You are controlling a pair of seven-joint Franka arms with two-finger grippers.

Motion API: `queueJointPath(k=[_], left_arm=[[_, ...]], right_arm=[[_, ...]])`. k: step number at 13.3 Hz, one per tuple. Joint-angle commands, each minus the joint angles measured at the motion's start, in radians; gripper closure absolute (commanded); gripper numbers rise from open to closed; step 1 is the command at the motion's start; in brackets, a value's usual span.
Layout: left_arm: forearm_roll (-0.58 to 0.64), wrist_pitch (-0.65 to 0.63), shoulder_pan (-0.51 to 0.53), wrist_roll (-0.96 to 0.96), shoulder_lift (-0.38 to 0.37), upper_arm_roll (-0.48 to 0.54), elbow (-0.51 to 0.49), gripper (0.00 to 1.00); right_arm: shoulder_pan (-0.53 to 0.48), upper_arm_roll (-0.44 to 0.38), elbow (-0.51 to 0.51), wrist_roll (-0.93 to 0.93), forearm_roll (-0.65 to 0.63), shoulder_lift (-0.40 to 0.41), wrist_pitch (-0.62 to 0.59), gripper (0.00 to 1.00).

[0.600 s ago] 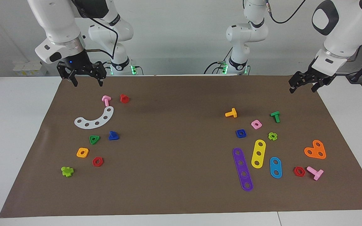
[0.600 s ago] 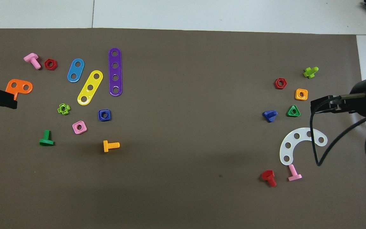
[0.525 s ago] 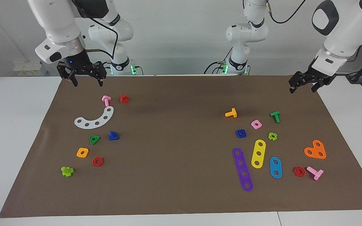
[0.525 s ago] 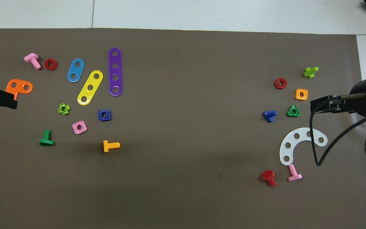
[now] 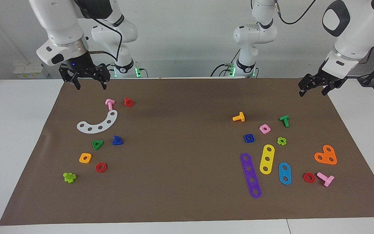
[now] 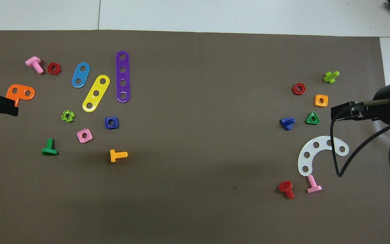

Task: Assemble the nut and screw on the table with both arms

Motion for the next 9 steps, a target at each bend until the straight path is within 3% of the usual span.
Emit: queueJointPath(k=[1,5,9], left_arm=[[0.02,0.007,-0.004,-0.01,-0.028,0.003,-0.03,0.0],[0.02,0.007,-0.004,-0.01,-0.028,0.003,-0.03,0.0],[0.02,0.007,-0.004,-0.01,-0.028,0.003,-0.03,0.0]], right_arm=[[-0.008,0.0,-0.071,-0.026,0.026,-0.024,0.056,0.0],[-0.011,0.0,-0.24,-0.023,0.026,-0.069,0.236,0.0],[-0.003,0.001,-0.291,-0.017,0.026,0.002,0.364,0.01]])
